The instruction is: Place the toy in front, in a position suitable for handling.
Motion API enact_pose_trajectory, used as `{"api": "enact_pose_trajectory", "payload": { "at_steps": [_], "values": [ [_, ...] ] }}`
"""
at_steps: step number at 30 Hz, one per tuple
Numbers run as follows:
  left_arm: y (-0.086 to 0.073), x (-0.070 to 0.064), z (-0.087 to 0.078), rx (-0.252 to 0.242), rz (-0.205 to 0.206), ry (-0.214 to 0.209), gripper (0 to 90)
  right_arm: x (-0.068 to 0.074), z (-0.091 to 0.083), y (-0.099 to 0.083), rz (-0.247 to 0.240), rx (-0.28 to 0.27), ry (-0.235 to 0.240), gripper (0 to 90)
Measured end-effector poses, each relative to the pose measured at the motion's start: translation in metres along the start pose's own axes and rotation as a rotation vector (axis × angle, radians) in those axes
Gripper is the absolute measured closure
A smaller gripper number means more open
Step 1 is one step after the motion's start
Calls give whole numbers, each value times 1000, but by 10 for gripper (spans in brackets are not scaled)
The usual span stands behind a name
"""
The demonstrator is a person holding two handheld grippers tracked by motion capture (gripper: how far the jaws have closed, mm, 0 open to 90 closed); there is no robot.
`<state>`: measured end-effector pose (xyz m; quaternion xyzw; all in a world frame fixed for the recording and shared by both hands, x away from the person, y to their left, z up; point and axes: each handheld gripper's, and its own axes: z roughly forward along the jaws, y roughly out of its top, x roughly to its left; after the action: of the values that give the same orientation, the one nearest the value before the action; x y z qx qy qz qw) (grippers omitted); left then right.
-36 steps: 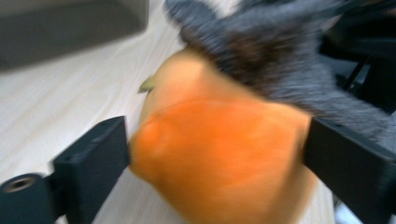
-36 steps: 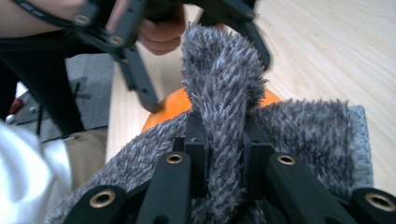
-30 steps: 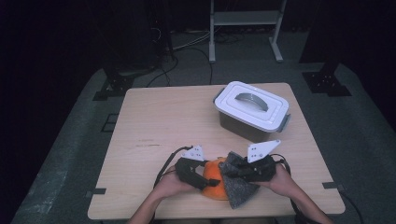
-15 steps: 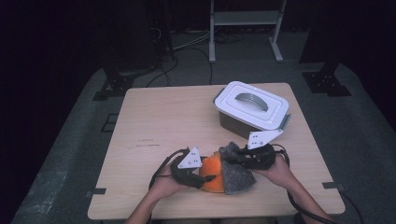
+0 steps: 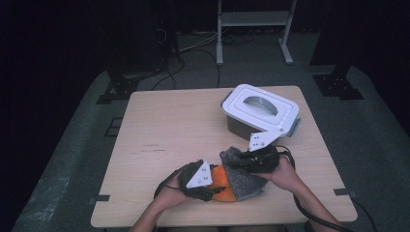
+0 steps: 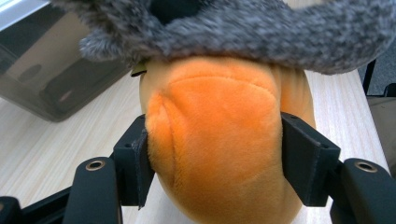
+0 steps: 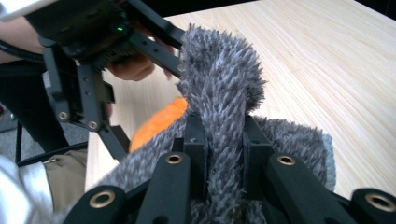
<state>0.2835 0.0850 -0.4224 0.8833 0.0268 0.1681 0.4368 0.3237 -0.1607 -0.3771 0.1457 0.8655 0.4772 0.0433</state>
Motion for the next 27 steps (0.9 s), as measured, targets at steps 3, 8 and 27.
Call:
{"api": "enact_pose_trajectory", "payload": {
  "at_steps": [3, 8, 27],
  "values": [
    [-3, 1, 0, -7, -10, -6, 343, -8, -2, -8, 32, -9, -15, 761],
    [-9, 7, -1, -24, -66, -31, 339, -22, -12, -33, 129, -35, -48, 762],
    [-32, 34, -1, -22, -318, -98, 312, -25, -20, -88, 269, -10, -79, 761]
  ]
}}
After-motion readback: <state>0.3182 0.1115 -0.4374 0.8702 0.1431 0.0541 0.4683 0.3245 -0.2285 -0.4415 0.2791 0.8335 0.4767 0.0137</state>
